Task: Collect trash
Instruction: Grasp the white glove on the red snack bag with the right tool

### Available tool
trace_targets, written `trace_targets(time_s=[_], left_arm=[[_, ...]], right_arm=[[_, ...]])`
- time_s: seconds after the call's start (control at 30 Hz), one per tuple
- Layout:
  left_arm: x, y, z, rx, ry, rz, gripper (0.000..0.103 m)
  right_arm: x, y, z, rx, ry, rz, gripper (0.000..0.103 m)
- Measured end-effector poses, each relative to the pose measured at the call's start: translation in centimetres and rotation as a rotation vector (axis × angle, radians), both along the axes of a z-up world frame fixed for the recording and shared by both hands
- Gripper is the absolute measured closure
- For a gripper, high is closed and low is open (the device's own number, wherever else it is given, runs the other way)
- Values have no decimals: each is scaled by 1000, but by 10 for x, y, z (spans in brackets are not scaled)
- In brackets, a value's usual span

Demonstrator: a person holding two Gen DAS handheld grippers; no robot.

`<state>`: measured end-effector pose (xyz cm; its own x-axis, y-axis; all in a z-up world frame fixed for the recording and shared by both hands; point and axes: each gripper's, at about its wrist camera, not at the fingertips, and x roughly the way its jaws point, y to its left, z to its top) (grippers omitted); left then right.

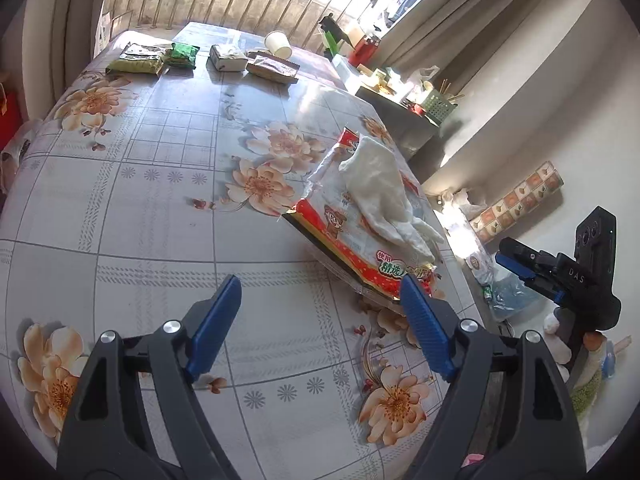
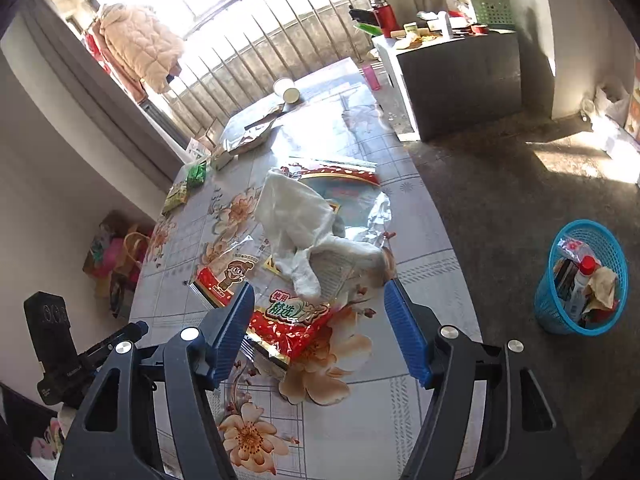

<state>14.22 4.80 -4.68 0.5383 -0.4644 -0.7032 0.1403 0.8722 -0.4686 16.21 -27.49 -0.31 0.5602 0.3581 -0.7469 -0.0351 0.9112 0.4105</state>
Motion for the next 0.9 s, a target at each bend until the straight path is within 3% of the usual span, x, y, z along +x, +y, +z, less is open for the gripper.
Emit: trace_targets(time_s=[0.2, 0.37, 0.47, 0.73, 0.9], left_arm=[[8, 8, 1, -1, -27, -10, 28], [18, 10, 8, -56, -70, -45, 39], [23, 7, 7, -99, -74, -72, 47], [31, -5, -3, -170, -43, -141, 57], [27, -16, -10, -167, -13, -193, 57]], right_arm=[[53, 59, -3, -181, -13, 77, 37], [101, 67, -23, -160, 41, 62, 37], [119, 70, -41, -152, 90, 55, 54], [95, 91, -64, -122, 153, 126, 84], [57, 91, -68, 17, 208, 128, 88]])
